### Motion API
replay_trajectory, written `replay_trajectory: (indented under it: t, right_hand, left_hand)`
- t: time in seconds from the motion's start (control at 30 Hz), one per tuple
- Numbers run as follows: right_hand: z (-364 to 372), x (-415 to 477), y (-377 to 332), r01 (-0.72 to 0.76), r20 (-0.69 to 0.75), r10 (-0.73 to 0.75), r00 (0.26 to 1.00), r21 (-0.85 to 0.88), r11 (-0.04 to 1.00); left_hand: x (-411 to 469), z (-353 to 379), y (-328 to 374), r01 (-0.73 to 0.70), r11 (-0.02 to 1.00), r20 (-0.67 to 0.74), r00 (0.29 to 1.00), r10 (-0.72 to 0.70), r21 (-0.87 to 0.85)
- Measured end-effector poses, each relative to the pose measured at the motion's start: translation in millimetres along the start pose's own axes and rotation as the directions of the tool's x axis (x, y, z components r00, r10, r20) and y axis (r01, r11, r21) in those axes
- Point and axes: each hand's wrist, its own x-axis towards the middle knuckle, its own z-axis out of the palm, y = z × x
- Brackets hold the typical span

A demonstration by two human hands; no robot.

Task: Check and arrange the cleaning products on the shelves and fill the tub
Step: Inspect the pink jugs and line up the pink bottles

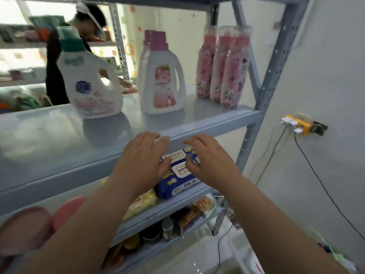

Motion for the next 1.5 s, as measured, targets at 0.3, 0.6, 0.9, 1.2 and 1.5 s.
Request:
replay_trajectory:
  t: [0.3,0.6,0.9,1.2,1.5]
  right_hand:
    - [15.5,94.1,22.6,-0.044,0.267,0.044,0.963,-0.005,0.999]
    - [28.6,156.5,74.8,0.000,0.370,-0.006,0.929,0.016,1.000]
    - [31.3,152.3,82.8,-0.072,0.261,0.023,0.965,0.180,0.981]
    - [23.9,153.2,83.1,-0.287,0.072,0.289,0.955,0.486,0.826]
    - [3.8,135.6,48.1,-0.368,0.256,0.267,0.929,0.721,0.588]
  left_hand:
    - [44.3,3.0,-39.7,0.252,0.962,0.337,0.901,-0.273,0.104]
    - [140.6,4.0,-58.8,0.605,0.731,0.210,0.796,-0.568,-0.317]
    - [183.5,22.9,-75.0,0.523,0.473,0.133,0.758,-0.639,-0.709]
    - [163.9,15.3,-57.2,0.574,0.531,0.172,0.763,-0.623,-0.623]
    - [95.4,-14.9,-39.1,0.517,0.511,0.222,0.818,-0.530,-0.687]
